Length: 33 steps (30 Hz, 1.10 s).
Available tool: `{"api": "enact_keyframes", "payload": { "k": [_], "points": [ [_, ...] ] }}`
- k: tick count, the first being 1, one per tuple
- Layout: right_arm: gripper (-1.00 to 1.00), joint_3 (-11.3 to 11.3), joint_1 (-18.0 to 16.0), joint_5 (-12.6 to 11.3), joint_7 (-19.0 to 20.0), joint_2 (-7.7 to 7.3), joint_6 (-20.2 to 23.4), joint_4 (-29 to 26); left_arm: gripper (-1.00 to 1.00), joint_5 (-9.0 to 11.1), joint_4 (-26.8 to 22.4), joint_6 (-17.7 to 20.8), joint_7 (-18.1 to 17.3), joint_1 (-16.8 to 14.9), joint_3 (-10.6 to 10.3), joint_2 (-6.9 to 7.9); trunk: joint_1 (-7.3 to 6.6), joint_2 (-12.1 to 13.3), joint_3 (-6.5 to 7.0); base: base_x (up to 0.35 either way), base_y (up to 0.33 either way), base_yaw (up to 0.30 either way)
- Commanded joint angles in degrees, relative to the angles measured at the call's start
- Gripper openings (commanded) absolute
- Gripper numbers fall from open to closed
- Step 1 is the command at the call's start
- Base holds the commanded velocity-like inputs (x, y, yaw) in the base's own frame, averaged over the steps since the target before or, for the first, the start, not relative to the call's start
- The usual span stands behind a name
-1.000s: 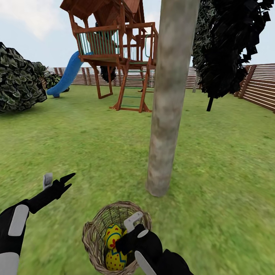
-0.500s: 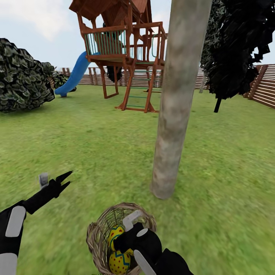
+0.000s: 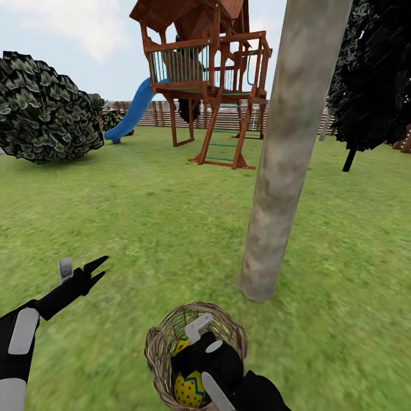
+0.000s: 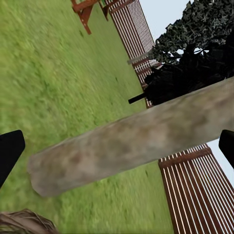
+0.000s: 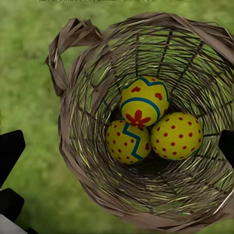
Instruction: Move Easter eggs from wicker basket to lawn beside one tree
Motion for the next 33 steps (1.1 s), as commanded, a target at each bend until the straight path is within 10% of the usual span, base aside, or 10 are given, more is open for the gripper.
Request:
{"api": "enact_keyframes", "payload": {
  "k": [1,13,16,20,33],
  "points": [
    [1.00,0.1,-0.1,-0.6,-0.6,0.04,0.2,0.0,1.00,0.0,0.0,0.3,-0.2,0.0,0.1,-0.02,-0.01,0.0,-0.05,0.000,0.000,0.012],
    [1.00,-5.7,-14.2,-3.7,-2.8,3.27,4.8,11.6,1.00,0.0,-0.5,6.4,-0.2,0.0,0.3,0.05,-0.01,0.0,-0.05,0.000,0.000,0.001],
    [1.00,-5.9,-24.0,-18.2,-2.8,3.33,4.5,26.8,1.00,0.0,-0.6,8.6,-0.2,0.0,-0.1,-0.03,-0.01,0.0,-0.05,0.000,0.000,0.000],
    [1.00,-5.8,-30.5,-27.5,-2.9,3.35,4.3,37.0,1.00,0.1,-2.9,8.4,-0.4,0.0,0.1,-0.24,-0.01,0.0,-0.05,0.000,0.000,0.000],
    [1.00,-5.6,-32.3,-29.6,-0.5,3.35,4.3,37.9,1.00,0.2,-6.9,8.2,-1.6,0.0,0.6,-1.91,1.53,-2.8,-1.31,0.000,0.000,0.000]
  ]
}}
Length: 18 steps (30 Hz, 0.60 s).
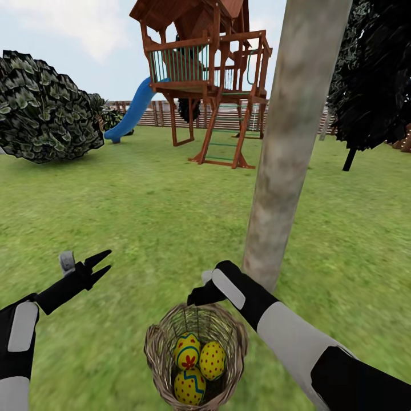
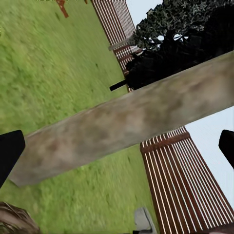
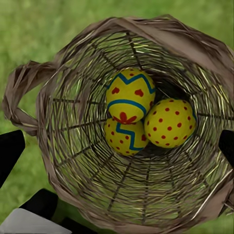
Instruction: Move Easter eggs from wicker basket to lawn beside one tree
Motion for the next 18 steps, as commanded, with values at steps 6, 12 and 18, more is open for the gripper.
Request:
{"api": "enact_keyframes", "payload": {
  "k": [6,12,18],
  "points": [
    [1.00,0.3,0.0,0.2,1.6,-0.09,0.0,-0.3,1.00,0.7,-0.1,0.4,-0.5,0.0,3.5,0.55,1.32,-2.4,-1.13,0.000,0.000,0.000],
    [1.00,0.4,0.1,0.2,1.7,-0.14,-0.1,-0.4,1.00,0.8,0.0,0.4,-0.5,0.0,4.0,0.67,2.63,-4.9,-2.21,0.000,0.000,0.000],
    [1.00,0.4,0.1,0.3,1.7,-0.23,-0.2,-0.3,1.00,0.8,0.0,0.4,-0.6,0.0,4.0,0.60,3.95,-7.3,-3.29,0.000,0.000,0.000]
  ]
}}
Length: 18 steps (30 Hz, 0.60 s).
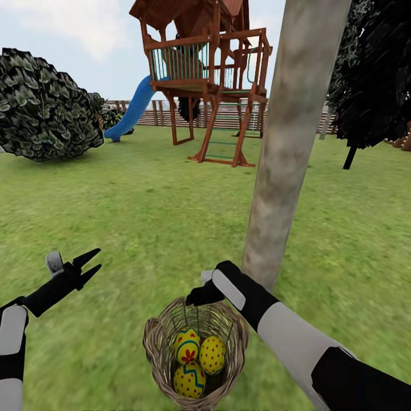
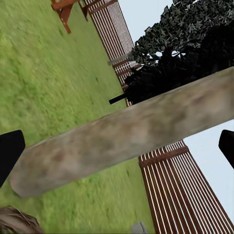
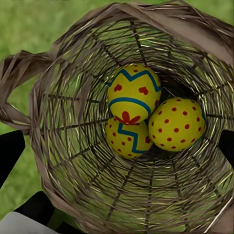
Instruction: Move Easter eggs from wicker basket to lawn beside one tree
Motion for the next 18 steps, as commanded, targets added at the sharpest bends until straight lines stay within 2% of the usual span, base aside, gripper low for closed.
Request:
{"api": "enact_keyframes", "payload": {
  "k": [1,4,7,11,18],
  "points": [
    [1.00,0.2,0.0,-0.6,-0.6,-0.03,-0.1,0.0,1.00,-0.1,0.0,0.2,-0.3,-0.1,0.1,-0.01,0.22,-0.4,-0.24,0.000,0.000,0.000],
    [1.00,1.1,0.0,-0.5,-0.6,-0.10,-0.5,0.0,1.00,-0.1,0.0,0.2,-0.3,-0.1,0.1,-0.02,0.87,-1.6,-0.78,0.000,0.000,0.000],
    [1.00,4.0,0.0,-0.4,-0.6,-0.12,-1.7,0.0,1.00,-0.1,0.0,0.2,-0.3,-0.1,0.2,0.04,1.53,-2.8,-1.31,0.000,0.000,0.000],
    [1.00,6.1,0.0,-0.4,-0.7,-0.12,-2.8,0.0,1.00,-0.1,0.0,0.2,-0.3,-0.1,0.2,0.06,2.41,-4.5,-2.03,0.000,0.000,0.000],
    [1.00,6.7,0.0,-0.4,-0.8,0.10,-3.1,0.3,1.00,-0.1,0.1,0.2,-0.3,-0.1,0.2,0.05,3.95,-7.3,-3.29,0.000,0.000,0.000]
  ]
}}
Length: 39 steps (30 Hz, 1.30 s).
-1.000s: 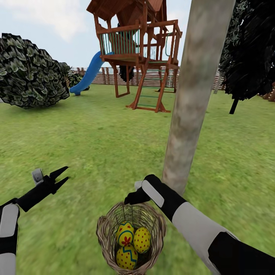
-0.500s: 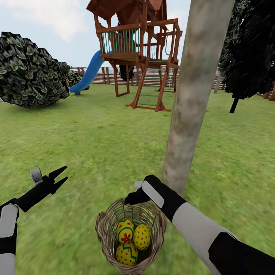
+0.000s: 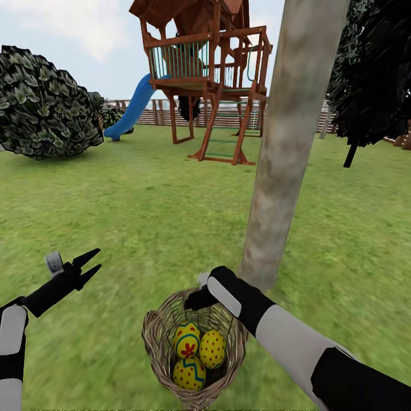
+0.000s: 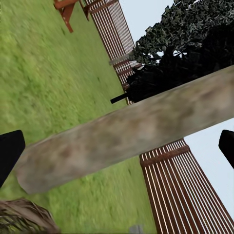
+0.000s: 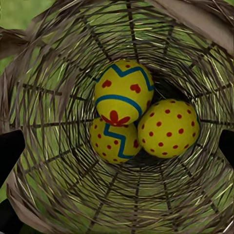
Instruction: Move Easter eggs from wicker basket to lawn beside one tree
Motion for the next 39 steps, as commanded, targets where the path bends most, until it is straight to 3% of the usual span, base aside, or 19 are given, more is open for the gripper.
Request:
{"api": "enact_keyframes", "payload": {
  "k": [1,10,19,31,39],
  "points": [
    [1.00,0.2,-0.1,-0.6,-0.5,-0.02,0.1,-0.2,1.00,-0.1,0.0,0.2,-0.3,-0.1,0.1,0.00,0.21,-0.4,-0.24,0.000,0.000,0.000],
    [1.00,2.3,0.2,-0.6,-0.3,-0.22,0.1,-2.3,1.00,-0.2,0.4,0.2,-0.3,-0.1,0.1,0.01,2.19,-4.0,-1.85,0.000,0.000,0.000],
    [1.00,2.5,0.3,-0.7,-0.3,-0.28,0.1,-2.3,1.00,-0.1,0.5,0.3,-0.3,-0.1,0.1,0.01,4.17,-7.7,-3.79,0.000,0.000,0.115],
    [1.00,2.5,0.3,-0.6,-0.5,-0.33,0.1,-2.0,1.00,-0.1,0.5,0.3,-0.3,-0.1,0.1,-0.06,4.17,-7.7,-4.02,0.006,0.000,0.068],
    [1.00,2.4,0.3,-0.8,-0.6,-0.33,0.0,-1.5,1.00,-0.1,0.5,0.3,-0.3,-0.1,0.1,-0.12,4.17,-7.7,-4.02,0.231,0.000,0.000]
  ]
}}
